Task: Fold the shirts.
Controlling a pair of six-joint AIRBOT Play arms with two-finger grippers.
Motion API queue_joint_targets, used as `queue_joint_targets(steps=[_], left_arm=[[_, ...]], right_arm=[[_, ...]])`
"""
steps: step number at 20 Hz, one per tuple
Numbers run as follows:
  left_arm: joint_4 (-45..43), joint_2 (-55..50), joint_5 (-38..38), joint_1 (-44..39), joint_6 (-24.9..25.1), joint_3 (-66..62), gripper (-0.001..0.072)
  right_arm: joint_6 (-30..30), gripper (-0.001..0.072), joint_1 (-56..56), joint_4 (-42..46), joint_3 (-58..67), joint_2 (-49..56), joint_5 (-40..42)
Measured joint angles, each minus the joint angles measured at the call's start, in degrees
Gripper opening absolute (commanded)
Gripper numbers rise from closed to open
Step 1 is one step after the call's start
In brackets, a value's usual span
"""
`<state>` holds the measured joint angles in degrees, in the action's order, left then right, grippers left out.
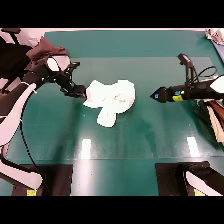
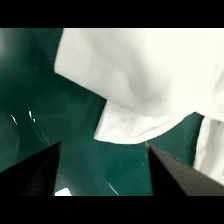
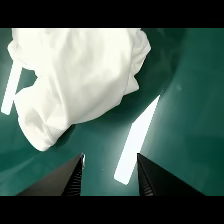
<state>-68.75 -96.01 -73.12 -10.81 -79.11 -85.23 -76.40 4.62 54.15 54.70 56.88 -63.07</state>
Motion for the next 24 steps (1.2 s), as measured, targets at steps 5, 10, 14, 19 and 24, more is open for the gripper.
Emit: queue_joint_targets(steps=[5, 10, 14, 19, 24], left_arm=[[1.62, -0.61, -2.47, 0.04, 3.28, 2.67, 0.0625], [3.19, -0.72, 0.72, 0.04, 4.31, 4.26, 0.0596], [4.44, -0.74, 4.2, -1.18, 4.5, 4.61, 0.0595], [0.0, -0.79, 8.41, -4.87, 4.5, 4.79, 0.023], [-1.62, -0.79, 10.32, -5.99, 4.24, 4.79, 0.0033]], right_arm=[[-2.1, 0.0407, 2.4, -0.15, -4.55, 0.02, 0.87], [-3.26, 0.0407, 5.27, -0.15, -5.81, 0.11, 2.21], [-4.33, 0.0406, 8.39, -0.17, -6.03, 0.44, 4.07], [-5.6, 0.0515, 13.14, -0.28, -6.08, 3.8, 5.35], [-7.06, 0.0528, 21.24, -0.61, -6.08, 9.16, 11.13]])
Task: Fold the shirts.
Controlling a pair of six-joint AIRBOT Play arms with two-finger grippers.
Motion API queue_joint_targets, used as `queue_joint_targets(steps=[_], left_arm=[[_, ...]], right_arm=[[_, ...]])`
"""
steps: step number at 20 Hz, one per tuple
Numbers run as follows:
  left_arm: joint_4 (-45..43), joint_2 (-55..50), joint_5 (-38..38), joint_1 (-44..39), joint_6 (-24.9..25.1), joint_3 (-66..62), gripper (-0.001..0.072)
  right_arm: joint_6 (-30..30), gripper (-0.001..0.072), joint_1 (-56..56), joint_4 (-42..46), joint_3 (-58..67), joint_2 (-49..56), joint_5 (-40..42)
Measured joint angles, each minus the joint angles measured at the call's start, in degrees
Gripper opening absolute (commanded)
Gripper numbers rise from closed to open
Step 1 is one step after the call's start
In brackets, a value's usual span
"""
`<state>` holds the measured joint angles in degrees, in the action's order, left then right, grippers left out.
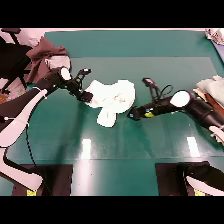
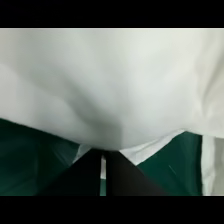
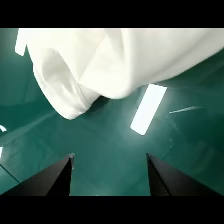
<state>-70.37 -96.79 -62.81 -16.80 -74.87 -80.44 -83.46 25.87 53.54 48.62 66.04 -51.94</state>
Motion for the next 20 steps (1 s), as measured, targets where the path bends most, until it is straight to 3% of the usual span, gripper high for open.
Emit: queue_joint_targets(steps=[11, 14, 17, 20], left_arm=[[1.36, 1.75, -3.13, -0.28, -0.81, -1.99, 0.0032], [1.38, 1.88, -3.43, -0.28, -1.33, -2.12, 0.0032], [1.4, 1.95, -3.52, -0.28, -1.7, -2.16, 0.0032], [1.42, 1.97, -3.67, -0.28, -2.36, -2.16, 0.0032]], right_arm=[[-4.66, 0.0521, 14.01, -1.84, 0.0, 10.71, 17.97], [-5.42, 0.0354, 15.69, -4.92, 0.0, 11.15, 22.8], [-5.84, 0.0362, 16.04, -6.32, 0.0, 11.47, 24.44], [-5.97, 0.0386, 15.34, -6.38, 0.0, 11.65, 20.92]])
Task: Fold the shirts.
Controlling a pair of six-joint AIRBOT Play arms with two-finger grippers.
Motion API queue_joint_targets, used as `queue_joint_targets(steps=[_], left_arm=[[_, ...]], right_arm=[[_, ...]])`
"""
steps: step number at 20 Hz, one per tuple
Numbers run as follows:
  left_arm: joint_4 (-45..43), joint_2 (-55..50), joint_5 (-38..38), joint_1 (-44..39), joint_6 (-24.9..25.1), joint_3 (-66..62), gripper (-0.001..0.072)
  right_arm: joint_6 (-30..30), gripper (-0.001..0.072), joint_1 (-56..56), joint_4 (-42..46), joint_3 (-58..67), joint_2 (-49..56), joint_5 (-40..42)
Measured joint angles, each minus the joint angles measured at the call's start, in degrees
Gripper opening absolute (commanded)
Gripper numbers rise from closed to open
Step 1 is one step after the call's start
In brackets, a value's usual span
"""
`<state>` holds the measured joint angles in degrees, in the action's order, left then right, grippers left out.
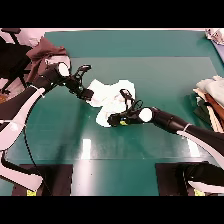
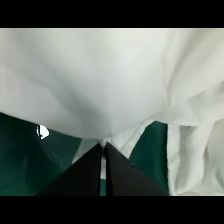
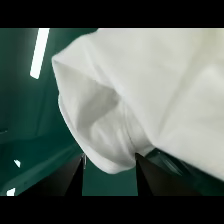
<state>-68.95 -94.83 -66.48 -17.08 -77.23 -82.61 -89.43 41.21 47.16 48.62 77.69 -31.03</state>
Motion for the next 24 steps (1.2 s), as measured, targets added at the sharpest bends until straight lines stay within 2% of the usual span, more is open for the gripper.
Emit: queue_joint_targets(steps=[4, 6, 7, 9, 11, 12, 13, 16, 19, 24], left_arm=[[0.13, -0.02, -0.2, 0.0, -0.35, 0.0, 0.0033], [0.17, 0.0, -0.33, 0.0, -0.46, 0.0, 0.0032], [0.17, -0.02, -0.37, 0.0, -0.48, 0.0, 0.0033], [0.17, 0.0, -0.28, 0.0, -0.48, 0.0, 0.0032], [0.2, 0.0, -0.15, 0.0, -0.48, 0.0, 0.0032], [0.17, -0.02, -0.15, 0.0, -0.48, 0.0, 0.0032], [0.17, 0.0, -0.15, 0.0, -0.48, 0.0, 0.0032], [0.17, 0.02, -0.24, 0.0, -0.81, 0.0, 0.0032], [0.13, 1.29, -1.22, 0.13, -2.25, 0.0, 0.0032], [0.0, 8.98, -3.13, 3.82, -8.68, -0.04, 0.0032]], right_arm=[[-0.07, 0.038, -0.04, 1.22, -0.02, 0.7, -2.95], [-0.35, 0.035, 0.5, 1.27, -0.02, 2.08, -2.12], [-0.52, 0.0302, 0.79, 0.52, 0.02, 2.99, -1.05], [-0.7, 0.0298, 1.22, -1.05, 0.44, 4.76, 1.01], [-0.44, 0.0166, 1.31, -1.29, 2.16, 6.23, 1.36], [0.04, 0.0047, 1.22, -0.48, 3.54, 6.6, 0.83], [0.33, 0.0017, 0.9, 0.26, 5.18, 6.6, -0.17], [-0.17, 0.0014, -1.01, 4.46, 9.77, 4.92, -4.79], [-1.51, 0.0013, -4.59, 11.47, 13.38, 0.66, -15.15], [-1.22, 0.0013, -16.13, 20.2, 18.36, -10.62, -32.5]])
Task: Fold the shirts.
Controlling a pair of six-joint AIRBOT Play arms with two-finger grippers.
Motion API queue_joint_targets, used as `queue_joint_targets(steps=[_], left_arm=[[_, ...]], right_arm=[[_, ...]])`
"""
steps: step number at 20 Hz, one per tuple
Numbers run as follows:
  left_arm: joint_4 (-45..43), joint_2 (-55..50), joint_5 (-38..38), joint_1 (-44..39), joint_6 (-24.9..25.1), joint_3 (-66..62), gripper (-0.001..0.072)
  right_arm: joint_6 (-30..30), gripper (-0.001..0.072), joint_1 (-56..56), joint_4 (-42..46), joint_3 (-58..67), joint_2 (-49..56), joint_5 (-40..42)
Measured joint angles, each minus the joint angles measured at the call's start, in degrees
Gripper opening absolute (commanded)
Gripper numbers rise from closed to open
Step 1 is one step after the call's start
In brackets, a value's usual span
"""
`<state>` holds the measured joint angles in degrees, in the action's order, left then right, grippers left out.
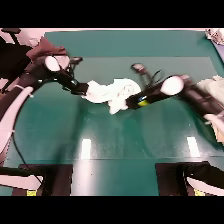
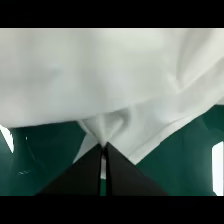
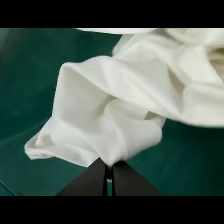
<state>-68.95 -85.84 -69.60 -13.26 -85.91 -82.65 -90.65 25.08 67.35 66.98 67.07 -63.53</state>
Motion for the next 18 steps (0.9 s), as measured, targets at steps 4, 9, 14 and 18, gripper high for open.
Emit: queue_joint_targets(steps=[4, 9, 14, 18], left_arm=[[-0.09, 7.37, -3.06, 4.5, -4.33, -2.25, 0.0032], [-0.22, 11.06, -9.79, 6.84, -6.91, -16.17, 0.0032], [-6.45, 12.66, -19.96, 7.34, -8.17, -31.8, 0.0032], [-9.9, 15.32, -24.59, 7.41, -8.5, -35.39, 0.0032]], right_arm=[[3.82, 0.0015, -14.27, 1.99, 9.03, -7.02, -11.47], [10.1, 0.0015, -29.29, 1.75, 25.29, -7.8, -20.87], [12.61, 0.0015, -35.19, -0.74, 42.71, -2.78, -24.22], [12.04, 0.0014, -34.42, -1.46, 49.2, -0.07, -26.32]])
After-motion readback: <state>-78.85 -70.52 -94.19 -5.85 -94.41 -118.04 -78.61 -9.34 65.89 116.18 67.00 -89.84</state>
